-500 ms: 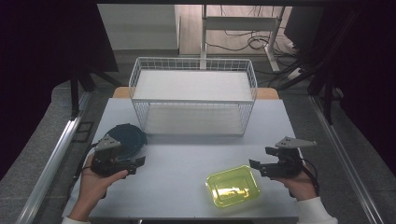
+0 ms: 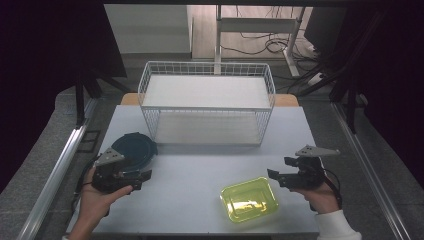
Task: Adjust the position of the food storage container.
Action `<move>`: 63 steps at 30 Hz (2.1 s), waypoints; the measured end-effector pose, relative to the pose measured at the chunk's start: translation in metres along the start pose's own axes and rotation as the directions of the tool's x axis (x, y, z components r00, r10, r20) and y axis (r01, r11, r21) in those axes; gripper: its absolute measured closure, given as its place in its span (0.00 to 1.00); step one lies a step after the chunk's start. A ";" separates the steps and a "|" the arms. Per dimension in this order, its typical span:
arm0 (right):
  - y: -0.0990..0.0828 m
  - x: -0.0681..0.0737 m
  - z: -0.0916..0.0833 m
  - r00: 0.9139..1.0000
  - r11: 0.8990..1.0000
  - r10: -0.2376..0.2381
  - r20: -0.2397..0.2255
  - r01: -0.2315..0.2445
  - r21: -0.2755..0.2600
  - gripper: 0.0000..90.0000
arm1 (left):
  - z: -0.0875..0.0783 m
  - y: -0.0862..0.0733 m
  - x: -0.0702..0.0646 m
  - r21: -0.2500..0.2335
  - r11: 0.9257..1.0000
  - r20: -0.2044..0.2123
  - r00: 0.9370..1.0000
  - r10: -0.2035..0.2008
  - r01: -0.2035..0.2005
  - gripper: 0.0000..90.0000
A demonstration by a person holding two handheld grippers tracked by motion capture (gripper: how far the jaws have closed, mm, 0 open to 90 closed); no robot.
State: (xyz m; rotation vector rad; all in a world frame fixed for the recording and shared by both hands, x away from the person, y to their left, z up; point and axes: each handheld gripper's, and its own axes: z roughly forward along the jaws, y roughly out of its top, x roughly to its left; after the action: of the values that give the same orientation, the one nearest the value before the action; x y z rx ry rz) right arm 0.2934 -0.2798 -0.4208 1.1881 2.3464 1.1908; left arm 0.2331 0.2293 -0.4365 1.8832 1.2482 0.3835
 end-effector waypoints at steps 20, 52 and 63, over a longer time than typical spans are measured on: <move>-0.002 0.000 0.008 1.000 1.000 -0.009 -0.004 0.009 0.024 0.22 | 0.003 0.034 0.060 0.012 0.998 -0.025 0.998 -0.053 0.054 0.42; -0.008 -0.006 0.016 1.000 0.998 0.010 0.028 -0.012 0.067 0.22 | 0.070 0.054 0.178 0.237 0.960 -0.165 0.980 -0.111 0.149 1.00; -0.010 -0.007 0.016 0.999 0.997 0.018 0.039 -0.021 0.071 0.22 | 0.076 0.042 0.186 0.283 0.951 -0.142 0.986 -0.086 0.124 1.00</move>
State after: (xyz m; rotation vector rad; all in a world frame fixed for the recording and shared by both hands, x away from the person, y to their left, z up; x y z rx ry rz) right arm 0.3011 -0.2802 -0.4391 1.2487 2.3720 1.0889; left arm 0.3932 0.3480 -0.4840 2.0520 1.5552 0.2775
